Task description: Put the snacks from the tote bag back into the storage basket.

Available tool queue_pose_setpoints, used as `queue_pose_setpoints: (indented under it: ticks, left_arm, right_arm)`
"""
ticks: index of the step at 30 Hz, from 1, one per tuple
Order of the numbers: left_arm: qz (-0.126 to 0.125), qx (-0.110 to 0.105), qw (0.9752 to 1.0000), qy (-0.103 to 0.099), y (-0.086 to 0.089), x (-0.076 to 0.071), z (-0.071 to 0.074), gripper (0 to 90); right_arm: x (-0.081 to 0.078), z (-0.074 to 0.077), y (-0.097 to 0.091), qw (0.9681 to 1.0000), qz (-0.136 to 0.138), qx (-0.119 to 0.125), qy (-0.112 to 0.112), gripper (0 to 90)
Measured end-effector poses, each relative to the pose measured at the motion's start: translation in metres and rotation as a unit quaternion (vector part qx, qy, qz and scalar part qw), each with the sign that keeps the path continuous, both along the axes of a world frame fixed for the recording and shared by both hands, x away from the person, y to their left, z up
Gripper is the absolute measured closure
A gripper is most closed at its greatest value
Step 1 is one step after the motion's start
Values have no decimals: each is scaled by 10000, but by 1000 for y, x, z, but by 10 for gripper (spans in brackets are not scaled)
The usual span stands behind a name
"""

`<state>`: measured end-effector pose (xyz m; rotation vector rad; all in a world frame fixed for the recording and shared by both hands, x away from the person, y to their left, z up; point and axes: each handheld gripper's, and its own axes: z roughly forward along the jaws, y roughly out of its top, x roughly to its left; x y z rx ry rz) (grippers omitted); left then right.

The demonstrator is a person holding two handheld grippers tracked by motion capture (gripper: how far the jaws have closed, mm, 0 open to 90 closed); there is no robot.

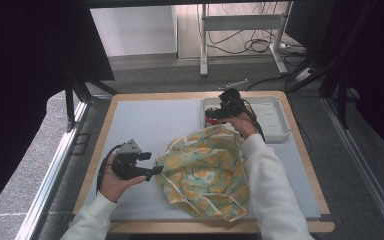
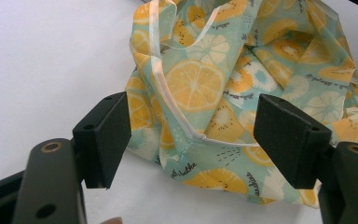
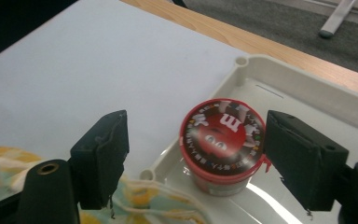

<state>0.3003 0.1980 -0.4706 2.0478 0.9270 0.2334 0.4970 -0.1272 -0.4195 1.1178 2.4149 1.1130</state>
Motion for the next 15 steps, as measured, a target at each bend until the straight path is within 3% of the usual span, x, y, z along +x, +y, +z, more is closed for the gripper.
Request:
queue_pose_setpoints:
  ticks: [7, 15]
  left_arm:
    - [1, -18, 10000, 6, 0, 0, 0, 278]
    - [15, -24, 10000, -11, 0, -1, 1, 278]
  right_arm:
    - [-24, 7, -11, 9996, 156, 223, -113, 260]
    - [-72, 4, -36, 9981, 285, 401, -359, 256]
